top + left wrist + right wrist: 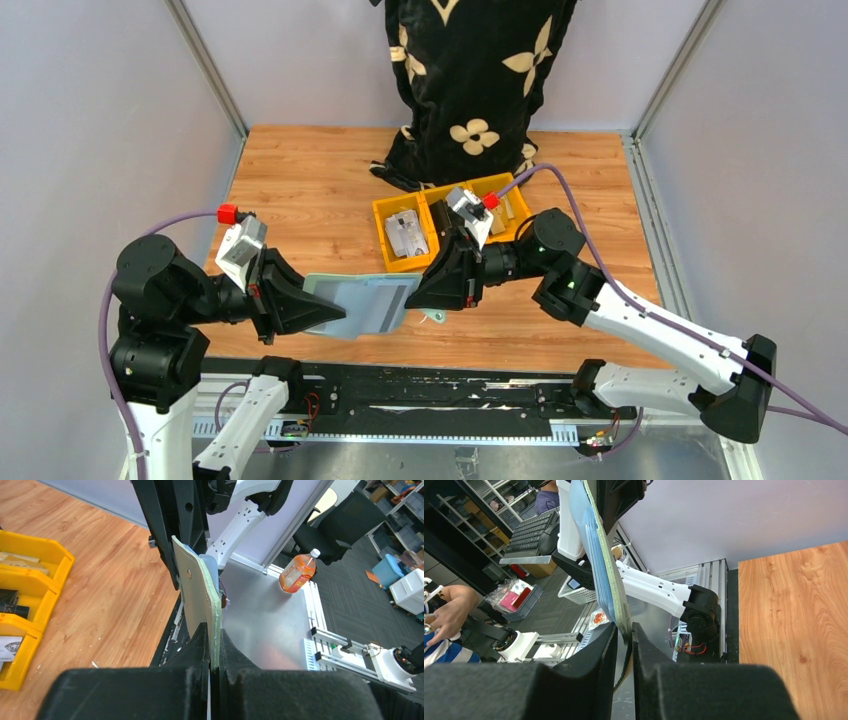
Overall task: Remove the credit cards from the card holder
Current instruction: Remove the credit card from the card holder, then place the credit card in the storage box.
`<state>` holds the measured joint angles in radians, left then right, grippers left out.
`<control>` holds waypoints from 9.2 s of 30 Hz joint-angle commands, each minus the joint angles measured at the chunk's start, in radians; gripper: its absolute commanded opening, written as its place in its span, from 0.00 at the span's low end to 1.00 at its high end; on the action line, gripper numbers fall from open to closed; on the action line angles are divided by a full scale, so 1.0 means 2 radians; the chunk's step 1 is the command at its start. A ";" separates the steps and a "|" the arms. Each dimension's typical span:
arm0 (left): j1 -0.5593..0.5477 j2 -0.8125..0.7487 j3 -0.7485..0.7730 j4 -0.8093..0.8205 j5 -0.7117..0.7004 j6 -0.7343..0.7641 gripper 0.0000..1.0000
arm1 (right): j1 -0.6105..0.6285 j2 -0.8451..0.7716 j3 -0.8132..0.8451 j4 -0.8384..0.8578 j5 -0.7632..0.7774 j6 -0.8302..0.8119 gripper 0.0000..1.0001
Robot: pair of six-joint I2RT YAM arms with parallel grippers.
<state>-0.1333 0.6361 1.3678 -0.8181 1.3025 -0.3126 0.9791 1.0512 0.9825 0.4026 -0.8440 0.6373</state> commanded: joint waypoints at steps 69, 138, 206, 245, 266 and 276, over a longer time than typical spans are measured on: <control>-0.001 -0.138 -0.084 0.011 -0.210 0.132 0.95 | 0.355 0.237 0.419 -0.394 0.766 -0.270 0.00; -0.001 -0.056 -0.094 0.148 -0.035 -0.169 0.08 | 0.120 0.040 0.155 -0.232 0.186 -0.169 0.48; -0.001 -0.063 -0.123 0.162 -0.044 -0.220 0.26 | 0.063 0.129 0.053 0.144 0.072 0.155 0.00; -0.001 -0.047 -0.084 0.120 -0.069 -0.163 0.00 | 0.065 0.104 0.017 0.184 0.087 0.164 0.00; -0.001 -0.013 0.005 -0.029 -0.174 0.033 0.00 | -0.116 -0.055 -0.048 -0.122 0.066 0.037 0.00; -0.001 -0.036 -0.005 -0.059 -0.199 0.095 0.00 | -0.171 0.136 0.104 -0.332 0.176 -0.126 0.00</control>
<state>-0.1326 0.5900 1.3693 -0.9150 0.9081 -0.1791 0.6533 1.1824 1.0786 -0.0643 -0.5991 0.5529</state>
